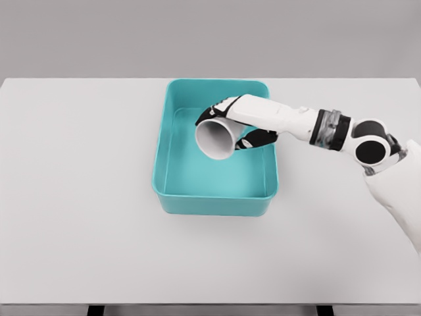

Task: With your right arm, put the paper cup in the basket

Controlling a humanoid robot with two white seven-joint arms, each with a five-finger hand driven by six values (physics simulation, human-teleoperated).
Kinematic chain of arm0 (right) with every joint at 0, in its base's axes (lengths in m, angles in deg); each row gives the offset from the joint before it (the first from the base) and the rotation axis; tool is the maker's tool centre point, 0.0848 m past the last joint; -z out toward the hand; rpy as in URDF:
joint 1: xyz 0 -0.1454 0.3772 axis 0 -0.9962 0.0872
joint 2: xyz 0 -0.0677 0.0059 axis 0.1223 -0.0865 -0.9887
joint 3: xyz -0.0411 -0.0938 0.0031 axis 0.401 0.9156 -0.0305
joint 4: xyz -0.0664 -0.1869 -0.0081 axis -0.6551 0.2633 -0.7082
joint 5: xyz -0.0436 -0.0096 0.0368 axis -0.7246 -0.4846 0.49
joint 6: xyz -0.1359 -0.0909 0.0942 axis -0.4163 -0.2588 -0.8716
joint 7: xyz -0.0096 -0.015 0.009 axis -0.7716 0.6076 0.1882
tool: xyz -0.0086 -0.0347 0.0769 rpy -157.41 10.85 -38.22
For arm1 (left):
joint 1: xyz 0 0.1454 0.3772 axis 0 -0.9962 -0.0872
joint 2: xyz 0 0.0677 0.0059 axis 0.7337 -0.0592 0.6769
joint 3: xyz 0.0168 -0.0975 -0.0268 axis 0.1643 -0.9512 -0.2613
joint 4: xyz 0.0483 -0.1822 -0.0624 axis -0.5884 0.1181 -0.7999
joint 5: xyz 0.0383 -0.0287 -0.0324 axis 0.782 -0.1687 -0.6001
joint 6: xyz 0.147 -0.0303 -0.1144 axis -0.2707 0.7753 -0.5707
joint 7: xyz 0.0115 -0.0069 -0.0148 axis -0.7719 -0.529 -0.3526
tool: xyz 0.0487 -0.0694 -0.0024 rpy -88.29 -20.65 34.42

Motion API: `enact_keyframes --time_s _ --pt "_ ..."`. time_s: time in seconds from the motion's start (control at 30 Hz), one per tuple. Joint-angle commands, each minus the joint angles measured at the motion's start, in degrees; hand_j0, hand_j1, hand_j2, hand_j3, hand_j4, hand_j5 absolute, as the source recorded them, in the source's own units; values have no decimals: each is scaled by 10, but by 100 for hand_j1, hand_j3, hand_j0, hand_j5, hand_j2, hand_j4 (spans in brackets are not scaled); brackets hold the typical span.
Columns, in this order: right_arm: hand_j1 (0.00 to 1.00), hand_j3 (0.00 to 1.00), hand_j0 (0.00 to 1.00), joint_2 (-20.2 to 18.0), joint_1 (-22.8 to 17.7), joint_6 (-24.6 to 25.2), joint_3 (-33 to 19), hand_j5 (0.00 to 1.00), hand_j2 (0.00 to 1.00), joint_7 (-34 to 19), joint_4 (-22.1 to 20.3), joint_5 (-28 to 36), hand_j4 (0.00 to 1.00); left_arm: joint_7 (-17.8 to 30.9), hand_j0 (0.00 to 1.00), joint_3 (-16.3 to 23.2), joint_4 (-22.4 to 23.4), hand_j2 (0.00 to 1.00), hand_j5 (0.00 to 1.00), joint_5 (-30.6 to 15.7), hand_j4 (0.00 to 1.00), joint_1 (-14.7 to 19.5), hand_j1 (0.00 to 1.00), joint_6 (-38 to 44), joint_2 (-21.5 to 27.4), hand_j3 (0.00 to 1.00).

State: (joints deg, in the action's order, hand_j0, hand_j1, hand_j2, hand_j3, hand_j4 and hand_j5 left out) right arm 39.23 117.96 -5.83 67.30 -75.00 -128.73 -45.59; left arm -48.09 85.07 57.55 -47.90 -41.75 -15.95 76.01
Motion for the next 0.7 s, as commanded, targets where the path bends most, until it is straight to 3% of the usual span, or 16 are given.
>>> enact_keyframes --time_s 0.0,0.17,0.47,0.53,0.57,0.63,0.67 --pt "57 57 57 0 0 3 18 57 57 0 5 -13 57 0 100 0 0 100 100 0 100 0 100 0 0 100" --pt "57 57 57 0 30 4 61 57 57 0 37 -33 57 0 100 0 0 100 100 -1 100 0 100 0 0 100" --pt "58 58 58 3 43 4 110 58 58 0 61 -70 58 0 100 0 0 100 100 0 100 0 100 0 0 100" --pt "65 65 65 6 43 5 111 65 65 0 63 -75 65 0 100 0 0 100 100 0 100 0 100 0 0 100" --pt "76 76 76 5 43 5 111 76 76 0 62 -75 76 0 100 0 0 100 100 0 100 0 100 0 0 100" --pt "87 87 87 5 43 5 110 87 87 0 62 -76 87 0 100 0 0 100 100 0 100 0 100 0 0 100" --pt "88 88 88 5 43 6 110 88 88 0 62 -76 88 0 100 0 0 100 100 0 100 0 100 0 0 100"
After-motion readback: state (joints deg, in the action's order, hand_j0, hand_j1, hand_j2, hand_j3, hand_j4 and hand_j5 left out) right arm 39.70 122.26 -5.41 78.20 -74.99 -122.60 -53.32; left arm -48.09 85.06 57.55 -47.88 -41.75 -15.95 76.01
